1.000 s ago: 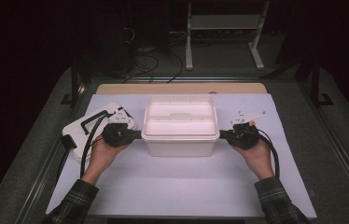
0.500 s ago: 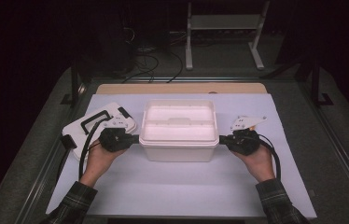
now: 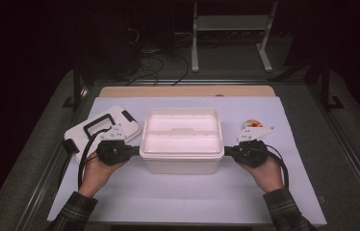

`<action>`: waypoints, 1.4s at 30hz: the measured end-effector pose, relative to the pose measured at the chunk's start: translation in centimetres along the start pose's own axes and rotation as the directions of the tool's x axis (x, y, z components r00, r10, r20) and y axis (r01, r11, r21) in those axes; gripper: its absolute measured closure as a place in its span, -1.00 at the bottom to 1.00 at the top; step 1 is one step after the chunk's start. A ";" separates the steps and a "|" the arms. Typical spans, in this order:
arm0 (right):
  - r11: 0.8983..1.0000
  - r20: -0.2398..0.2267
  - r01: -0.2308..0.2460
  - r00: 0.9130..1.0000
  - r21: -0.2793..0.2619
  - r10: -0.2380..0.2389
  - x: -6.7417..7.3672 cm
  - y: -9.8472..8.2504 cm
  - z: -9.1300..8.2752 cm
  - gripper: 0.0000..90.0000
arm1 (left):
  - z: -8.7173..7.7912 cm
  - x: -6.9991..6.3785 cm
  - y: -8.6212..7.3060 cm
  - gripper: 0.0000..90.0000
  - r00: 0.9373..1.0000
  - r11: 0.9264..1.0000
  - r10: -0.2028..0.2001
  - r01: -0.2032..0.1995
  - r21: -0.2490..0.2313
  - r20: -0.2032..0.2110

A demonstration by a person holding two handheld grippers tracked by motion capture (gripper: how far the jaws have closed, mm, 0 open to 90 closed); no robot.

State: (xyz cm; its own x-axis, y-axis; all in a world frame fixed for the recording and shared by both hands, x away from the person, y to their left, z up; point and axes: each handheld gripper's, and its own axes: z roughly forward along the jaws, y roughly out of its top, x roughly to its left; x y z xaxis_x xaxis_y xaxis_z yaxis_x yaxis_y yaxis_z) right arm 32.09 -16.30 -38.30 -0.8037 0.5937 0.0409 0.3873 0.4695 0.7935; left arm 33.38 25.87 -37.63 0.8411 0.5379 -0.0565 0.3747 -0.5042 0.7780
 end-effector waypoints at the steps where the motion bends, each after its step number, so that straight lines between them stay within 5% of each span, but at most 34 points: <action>1: 1.000 0.000 0.000 1.000 0.000 0.000 0.0 0.0 0.0 1.00 | -0.1 -0.1 -0.1 1.00 1.000 1.000 0.000 0.000 0.000 0.001; 27: 0.999 -0.071 0.051 0.996 0.007 -0.050 4.7 -1.9 -2.4 1.00 | -2.9 -4.0 -2.5 1.00 1.000 1.000 0.012 -0.012 -0.005 0.028; 35: 0.999 -0.085 0.048 0.995 -0.001 -0.048 5.0 -2.2 -2.7 0.99 | -3.2 -4.5 -2.8 1.00 0.999 0.999 0.031 -0.030 -0.010 0.041; 42: 1.000 -0.040 0.019 0.999 0.012 -0.019 3.9 -2.7 -2.5 0.72 | -3.7 -3.7 -3.2 0.89 1.000 1.000 0.023 -0.023 0.002 0.008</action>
State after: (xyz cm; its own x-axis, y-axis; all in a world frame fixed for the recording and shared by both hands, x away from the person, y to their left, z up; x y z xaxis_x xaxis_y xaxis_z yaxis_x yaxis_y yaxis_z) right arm 26.77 -16.88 -38.82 -0.8285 0.5578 0.0504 0.3769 0.4887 0.7869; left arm 27.65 27.99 -37.64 0.8525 0.5209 -0.0439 0.3565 -0.5179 0.7777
